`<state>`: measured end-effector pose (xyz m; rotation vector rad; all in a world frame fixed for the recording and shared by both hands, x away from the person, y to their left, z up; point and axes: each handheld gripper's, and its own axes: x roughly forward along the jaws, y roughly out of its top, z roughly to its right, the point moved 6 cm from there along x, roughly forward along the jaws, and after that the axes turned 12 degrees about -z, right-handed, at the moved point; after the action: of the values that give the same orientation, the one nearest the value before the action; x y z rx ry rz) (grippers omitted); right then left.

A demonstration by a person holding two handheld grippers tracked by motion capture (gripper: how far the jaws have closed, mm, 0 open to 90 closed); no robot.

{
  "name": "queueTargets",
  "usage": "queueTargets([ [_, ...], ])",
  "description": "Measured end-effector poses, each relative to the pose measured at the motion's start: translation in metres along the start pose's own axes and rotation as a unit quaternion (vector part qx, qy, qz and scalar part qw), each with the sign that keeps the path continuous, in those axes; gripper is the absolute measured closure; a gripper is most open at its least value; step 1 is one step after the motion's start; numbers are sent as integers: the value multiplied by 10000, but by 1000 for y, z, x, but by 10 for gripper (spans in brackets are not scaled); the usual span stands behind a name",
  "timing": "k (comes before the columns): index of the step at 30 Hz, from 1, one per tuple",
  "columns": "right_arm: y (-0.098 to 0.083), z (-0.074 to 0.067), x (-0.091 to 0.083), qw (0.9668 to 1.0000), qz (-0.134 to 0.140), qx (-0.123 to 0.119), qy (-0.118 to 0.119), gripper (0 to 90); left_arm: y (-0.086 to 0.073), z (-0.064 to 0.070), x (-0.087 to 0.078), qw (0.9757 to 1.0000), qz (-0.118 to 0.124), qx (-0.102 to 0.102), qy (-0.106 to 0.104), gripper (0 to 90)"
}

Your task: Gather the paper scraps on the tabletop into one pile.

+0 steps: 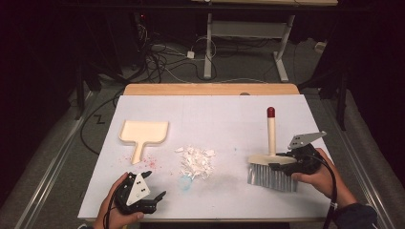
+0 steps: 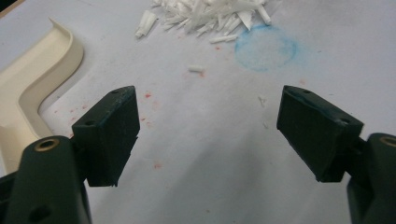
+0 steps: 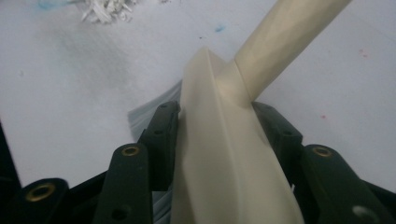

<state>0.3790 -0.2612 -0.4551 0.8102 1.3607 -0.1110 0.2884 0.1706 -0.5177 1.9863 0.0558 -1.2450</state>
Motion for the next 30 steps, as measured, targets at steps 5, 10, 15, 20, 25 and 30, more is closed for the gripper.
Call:
queueTargets([
  [5,10,18,0,9964,94,66,-845,458,1,-1,1,10000,2,-31,22,200],
  [10,16,23,-16,9854,956,293,-1377,392,1,-6,1,9998,47,-150,107,189],
  [15,11,-2,-28,9736,1686,168,-1529,331,-2,-10,2,9996,11,-225,196,175],
  [20,-1,-35,-32,9630,2127,126,-1652,308,2,-8,0,9994,53,-156,295,163],
  [25,-22,-58,-26,9555,2243,176,-1909,292,-2,-3,3,9994,-85,42,332,162],
  [30,-34,-59,-28,9546,2247,288,-1933,278,2,-3,5,9995,-71,69,298,162],
])
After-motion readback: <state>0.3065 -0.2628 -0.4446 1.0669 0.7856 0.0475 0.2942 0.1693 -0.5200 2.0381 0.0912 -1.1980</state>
